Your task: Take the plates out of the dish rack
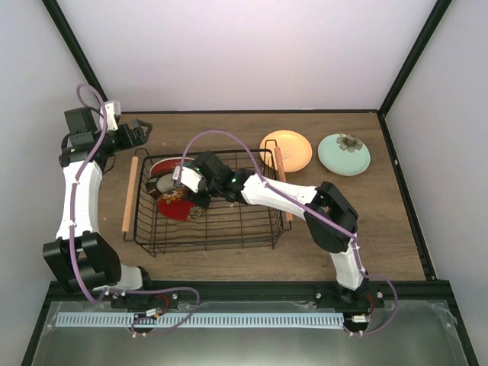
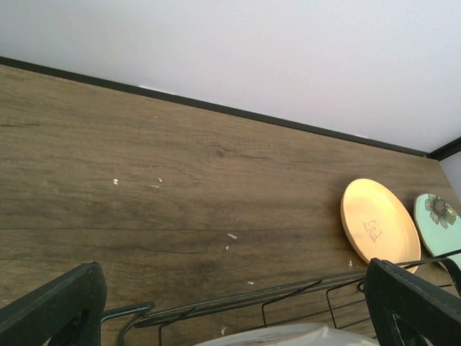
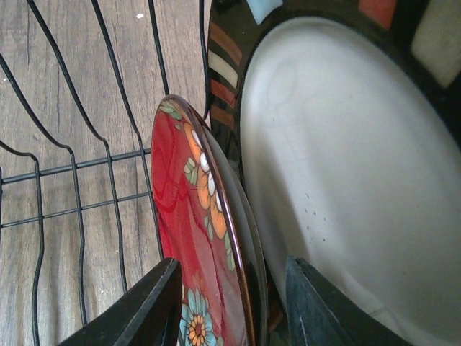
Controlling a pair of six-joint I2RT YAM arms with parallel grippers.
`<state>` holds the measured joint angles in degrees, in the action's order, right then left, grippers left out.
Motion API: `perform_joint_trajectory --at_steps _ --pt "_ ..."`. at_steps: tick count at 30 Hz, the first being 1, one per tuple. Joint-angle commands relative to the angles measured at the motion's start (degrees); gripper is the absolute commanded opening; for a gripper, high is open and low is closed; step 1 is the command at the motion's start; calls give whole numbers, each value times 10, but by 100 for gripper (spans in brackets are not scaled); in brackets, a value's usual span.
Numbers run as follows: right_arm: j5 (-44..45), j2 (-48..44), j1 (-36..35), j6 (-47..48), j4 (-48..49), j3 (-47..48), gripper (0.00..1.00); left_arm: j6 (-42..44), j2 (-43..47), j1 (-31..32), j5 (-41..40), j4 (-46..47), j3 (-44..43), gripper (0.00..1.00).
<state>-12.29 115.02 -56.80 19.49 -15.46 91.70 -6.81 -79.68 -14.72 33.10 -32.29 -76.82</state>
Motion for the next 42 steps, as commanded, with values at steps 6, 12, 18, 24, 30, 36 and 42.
perform_joint_trajectory --at_steps 6,12,18,24,30,36,42 --pt "14 -1 -10 1 18 -22 35 4 0 2 11 -3 -4 100" --pt "46 -5 -14 0 16 -25 17 2 6 1 12 -2 1 100" --pt "75 -35 -14 -10 20 -31 3 0 13 1 12 -2 7 100" --pt "85 -77 -13 -19 26 -49 1 -1 19 1 14 -2 14 100" --pt "113 -120 -14 -22 30 -57 1 3 22 1 16 -6 14 100" --pt "144 -167 -14 -5 23 -52 1 2 21 2 20 -8 13 100" --pt "139 -234 -13 -14 -9 -32 1 2 14 1 23 -8 5 100"
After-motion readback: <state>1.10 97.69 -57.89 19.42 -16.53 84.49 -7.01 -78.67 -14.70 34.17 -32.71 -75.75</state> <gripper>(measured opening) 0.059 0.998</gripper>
